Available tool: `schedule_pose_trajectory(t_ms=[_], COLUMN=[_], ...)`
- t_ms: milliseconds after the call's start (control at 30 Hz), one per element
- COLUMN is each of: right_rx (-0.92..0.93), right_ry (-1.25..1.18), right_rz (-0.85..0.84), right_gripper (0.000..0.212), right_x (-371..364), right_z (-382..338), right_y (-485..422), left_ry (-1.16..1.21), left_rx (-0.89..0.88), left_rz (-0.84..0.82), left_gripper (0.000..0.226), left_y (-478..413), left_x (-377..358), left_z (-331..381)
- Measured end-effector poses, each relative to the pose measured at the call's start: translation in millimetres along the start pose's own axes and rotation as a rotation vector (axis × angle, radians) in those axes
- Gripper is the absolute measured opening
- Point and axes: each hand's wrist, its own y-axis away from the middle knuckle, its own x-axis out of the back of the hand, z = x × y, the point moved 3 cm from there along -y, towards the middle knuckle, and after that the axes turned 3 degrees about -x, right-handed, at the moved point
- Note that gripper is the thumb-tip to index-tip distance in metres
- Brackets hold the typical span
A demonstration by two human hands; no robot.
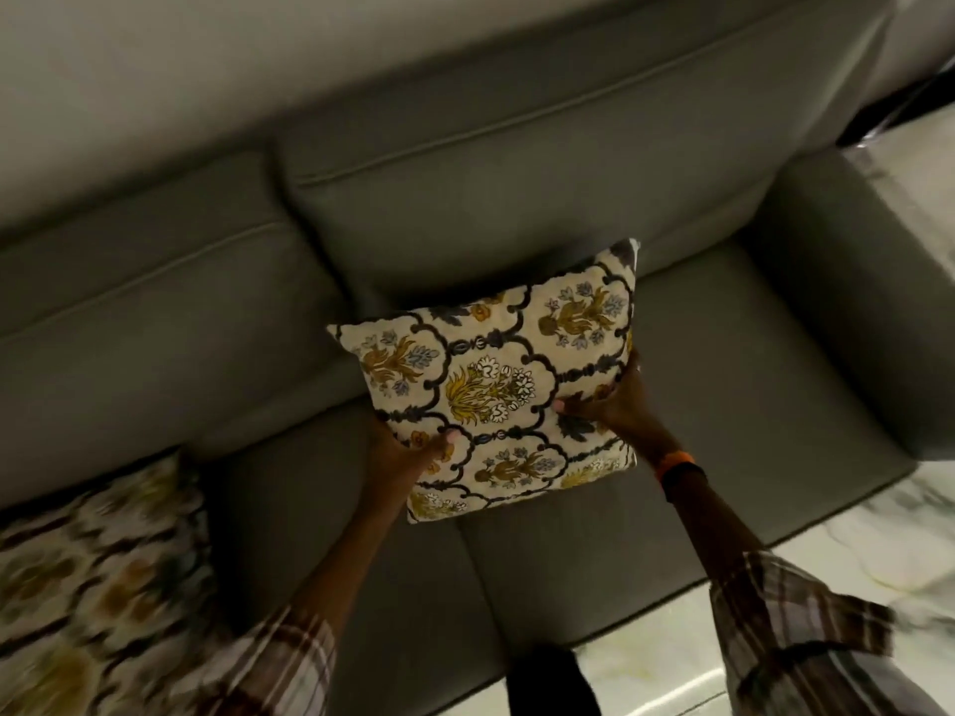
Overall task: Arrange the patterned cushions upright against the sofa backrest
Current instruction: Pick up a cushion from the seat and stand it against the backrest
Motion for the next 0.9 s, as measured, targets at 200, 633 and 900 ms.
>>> schedule_pose_trajectory(t_ms=[200, 633, 900], right_rx=[-0.003, 0.040, 0.132], right_ry=[0.044, -0.118, -0.228], right_rz=[0.113, 0.186, 0.265], right_gripper=[0.131, 0.115, 0.104], right_x=[158.4, 347.9, 335.1], right_z=[19.2, 35.5, 73.0], right_y=[-89.9, -229.1, -230.9], left_ry=[0.076, 0.155, 0.103], left_rx=[-0.244, -0.394, -0.348], left_rz=[-0.122, -0.170, -0.148], left_gripper=[0.095, 0.105, 0.112], left_y=[-53.2, -114.8, -139.1], left_x=[-171.0, -373.9, -393.3], left_z=[46.5, 105.9, 94.3])
